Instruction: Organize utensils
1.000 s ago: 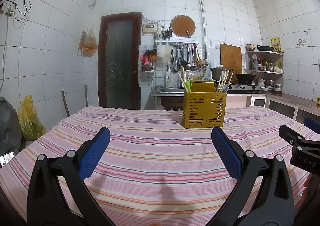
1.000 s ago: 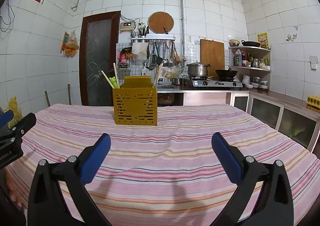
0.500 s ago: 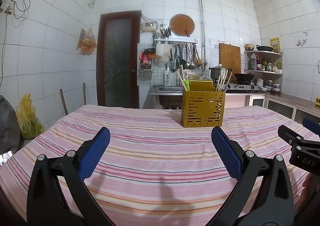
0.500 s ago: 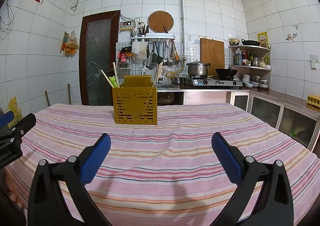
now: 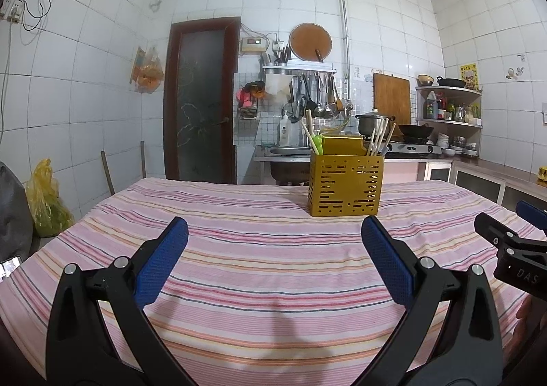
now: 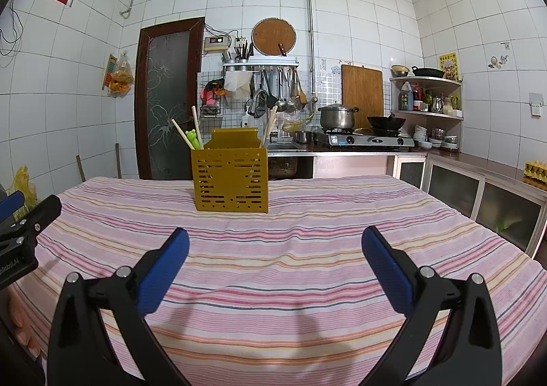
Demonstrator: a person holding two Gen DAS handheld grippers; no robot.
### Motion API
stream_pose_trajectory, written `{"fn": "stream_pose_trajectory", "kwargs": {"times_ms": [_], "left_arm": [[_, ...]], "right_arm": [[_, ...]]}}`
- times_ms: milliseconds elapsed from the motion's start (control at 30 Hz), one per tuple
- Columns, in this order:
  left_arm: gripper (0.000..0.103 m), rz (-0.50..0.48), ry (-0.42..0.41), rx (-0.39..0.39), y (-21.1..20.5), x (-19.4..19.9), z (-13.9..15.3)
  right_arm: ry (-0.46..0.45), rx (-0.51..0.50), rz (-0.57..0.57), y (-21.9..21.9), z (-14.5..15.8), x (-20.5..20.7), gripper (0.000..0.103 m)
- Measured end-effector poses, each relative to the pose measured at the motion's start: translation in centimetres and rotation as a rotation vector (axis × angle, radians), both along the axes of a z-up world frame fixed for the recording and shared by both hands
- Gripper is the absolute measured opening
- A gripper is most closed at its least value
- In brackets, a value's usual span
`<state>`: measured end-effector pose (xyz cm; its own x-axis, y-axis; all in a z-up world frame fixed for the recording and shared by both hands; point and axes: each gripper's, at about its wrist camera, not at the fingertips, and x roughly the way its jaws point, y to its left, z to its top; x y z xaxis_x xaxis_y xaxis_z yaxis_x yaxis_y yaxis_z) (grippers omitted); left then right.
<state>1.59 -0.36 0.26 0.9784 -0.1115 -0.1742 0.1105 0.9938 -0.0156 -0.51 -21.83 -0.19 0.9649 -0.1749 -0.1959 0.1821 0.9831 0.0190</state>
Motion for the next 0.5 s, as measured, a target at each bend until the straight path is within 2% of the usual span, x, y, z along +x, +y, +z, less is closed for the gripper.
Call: {"fn": "stream_pose_trajectory", "kwargs": {"times_ms": [500], "left_arm": [[0.098,0.002,0.005,0.000,0.14,-0.02,0.04]], "right_arm": [[0.002,-0.013,-0.011,0.22,0.02,0.23,0.099]]}}
